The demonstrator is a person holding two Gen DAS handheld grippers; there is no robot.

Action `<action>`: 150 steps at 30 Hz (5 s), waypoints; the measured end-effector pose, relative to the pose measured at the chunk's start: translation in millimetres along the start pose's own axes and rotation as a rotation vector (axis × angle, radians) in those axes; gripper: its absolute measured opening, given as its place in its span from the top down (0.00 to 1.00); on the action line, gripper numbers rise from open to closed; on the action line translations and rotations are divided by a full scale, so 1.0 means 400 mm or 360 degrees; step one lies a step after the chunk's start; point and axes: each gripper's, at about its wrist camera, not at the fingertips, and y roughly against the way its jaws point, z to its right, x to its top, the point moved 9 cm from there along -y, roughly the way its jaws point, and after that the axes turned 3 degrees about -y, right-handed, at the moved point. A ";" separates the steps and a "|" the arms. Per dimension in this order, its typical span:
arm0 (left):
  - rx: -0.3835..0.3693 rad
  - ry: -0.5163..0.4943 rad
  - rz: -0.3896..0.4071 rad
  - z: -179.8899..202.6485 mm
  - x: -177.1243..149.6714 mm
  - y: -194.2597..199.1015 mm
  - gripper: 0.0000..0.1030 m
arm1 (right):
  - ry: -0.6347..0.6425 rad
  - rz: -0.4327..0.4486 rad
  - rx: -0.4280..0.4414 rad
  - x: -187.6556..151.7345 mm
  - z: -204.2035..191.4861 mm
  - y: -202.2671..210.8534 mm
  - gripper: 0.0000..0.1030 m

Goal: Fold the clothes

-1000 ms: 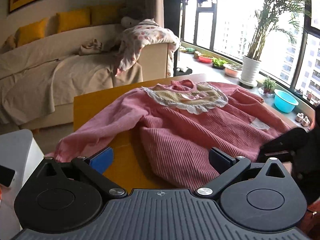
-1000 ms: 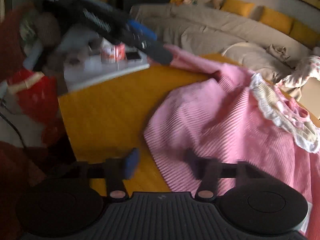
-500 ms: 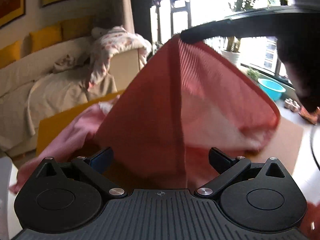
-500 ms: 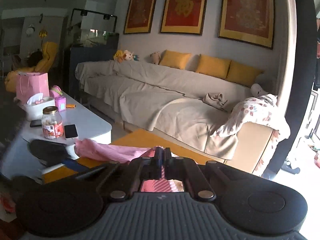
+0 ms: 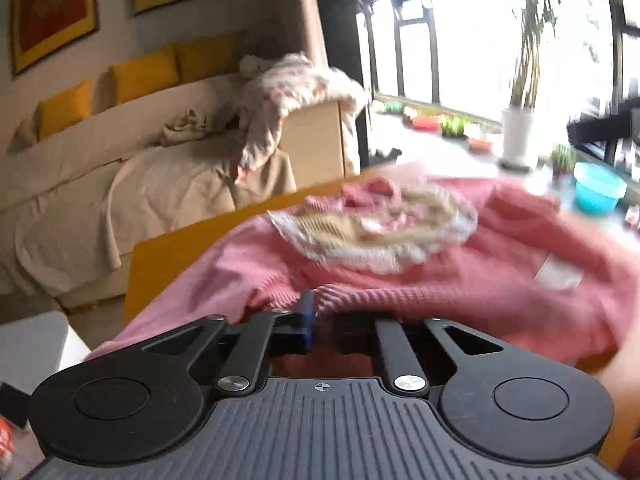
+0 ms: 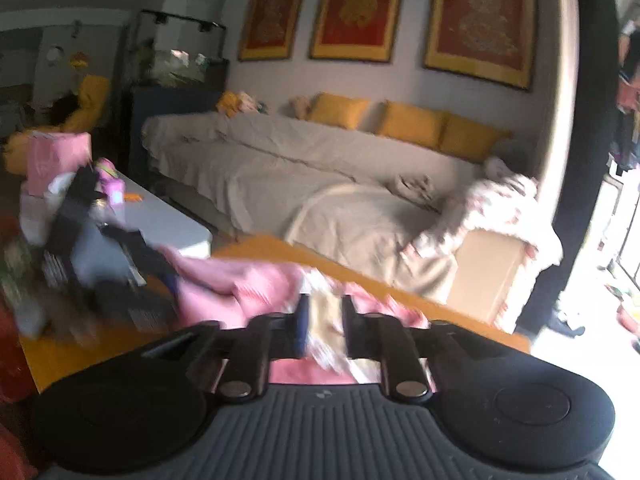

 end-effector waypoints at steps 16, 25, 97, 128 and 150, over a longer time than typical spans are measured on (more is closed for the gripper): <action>-0.0351 0.0614 -0.0198 -0.054 -0.162 0.139 0.14 | -0.0670 -0.0344 -0.0300 -0.368 0.254 0.037 0.34; -0.0340 0.0612 -0.0251 -0.035 -0.177 0.039 0.06 | -0.0990 -0.0163 -0.0025 -0.316 0.228 0.053 0.97; -0.0531 0.0814 -0.0252 -0.012 -0.240 0.103 0.00 | -0.0266 -0.0239 0.0240 -0.239 -0.142 -0.015 0.00; -0.0243 -0.0060 -0.0217 0.142 -0.224 0.138 0.00 | -0.0252 -0.0142 0.0474 -0.113 -0.237 0.021 0.93; -0.0139 0.0183 -0.0202 -0.012 -0.229 0.214 0.00 | 0.0097 -0.0276 0.0531 -0.225 -0.363 -0.021 0.39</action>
